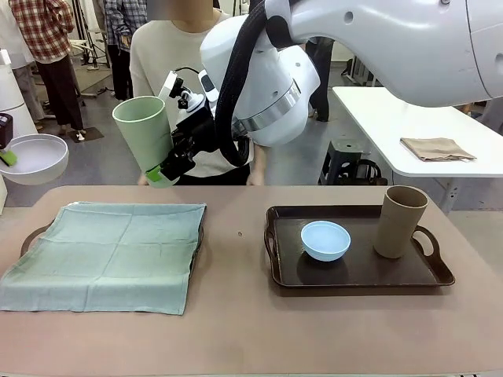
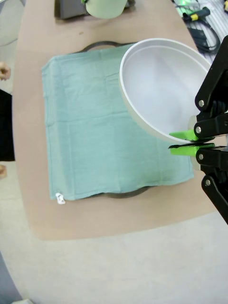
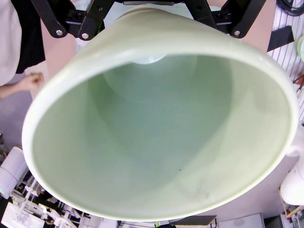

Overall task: Set up a tray with a mat and arrange the tableware.
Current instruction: Place the Picnic Bowl and Reusable plastic cup back onto the Handle tray in front of the human's position.

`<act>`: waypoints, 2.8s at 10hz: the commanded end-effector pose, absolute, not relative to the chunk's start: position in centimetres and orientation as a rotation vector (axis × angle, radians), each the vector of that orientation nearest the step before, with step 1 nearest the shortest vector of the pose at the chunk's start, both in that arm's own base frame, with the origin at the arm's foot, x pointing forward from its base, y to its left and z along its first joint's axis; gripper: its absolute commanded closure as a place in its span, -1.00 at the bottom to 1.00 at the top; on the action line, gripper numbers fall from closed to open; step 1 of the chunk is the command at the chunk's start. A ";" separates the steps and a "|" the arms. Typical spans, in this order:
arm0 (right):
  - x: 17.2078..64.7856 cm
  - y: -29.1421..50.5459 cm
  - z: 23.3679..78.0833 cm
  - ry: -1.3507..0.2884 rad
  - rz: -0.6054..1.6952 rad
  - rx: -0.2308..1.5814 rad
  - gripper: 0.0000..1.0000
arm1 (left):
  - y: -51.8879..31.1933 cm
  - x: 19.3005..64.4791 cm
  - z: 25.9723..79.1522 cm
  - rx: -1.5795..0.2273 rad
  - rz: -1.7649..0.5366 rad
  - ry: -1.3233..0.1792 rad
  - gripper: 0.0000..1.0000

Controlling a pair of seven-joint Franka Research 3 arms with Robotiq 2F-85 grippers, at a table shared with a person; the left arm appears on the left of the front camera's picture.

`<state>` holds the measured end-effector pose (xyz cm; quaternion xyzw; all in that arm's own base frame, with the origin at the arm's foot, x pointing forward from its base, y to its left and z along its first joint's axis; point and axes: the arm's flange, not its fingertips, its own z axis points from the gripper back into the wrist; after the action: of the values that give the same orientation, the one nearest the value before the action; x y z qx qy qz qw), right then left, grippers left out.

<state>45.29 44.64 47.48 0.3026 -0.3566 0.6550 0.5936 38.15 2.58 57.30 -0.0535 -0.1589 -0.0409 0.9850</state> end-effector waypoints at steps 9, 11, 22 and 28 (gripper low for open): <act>48.2 45.8 36.3 -0.739 1.430 0.983 -0.59 | 1.8 43.2 45.9 -0.181 -0.075 -0.245 0.91; 47.8 45.1 37.3 -0.703 1.421 0.813 -0.59 | 1.6 42.7 46.8 -0.207 -0.004 -0.248 0.91; 52.4 48.0 28.6 -0.725 1.511 1.046 -0.59 | 0.3 46.6 38.8 -0.137 -0.057 -0.202 0.91; 53.4 48.9 25.9 -0.680 1.516 1.060 -0.59 | -1.4 48.0 36.1 -0.146 -0.065 -0.204 0.91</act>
<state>52.73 48.48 25.36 0.4465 -0.2929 0.6380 0.5548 47.32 -1.40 36.13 -0.0647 -0.0900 -0.0373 0.9931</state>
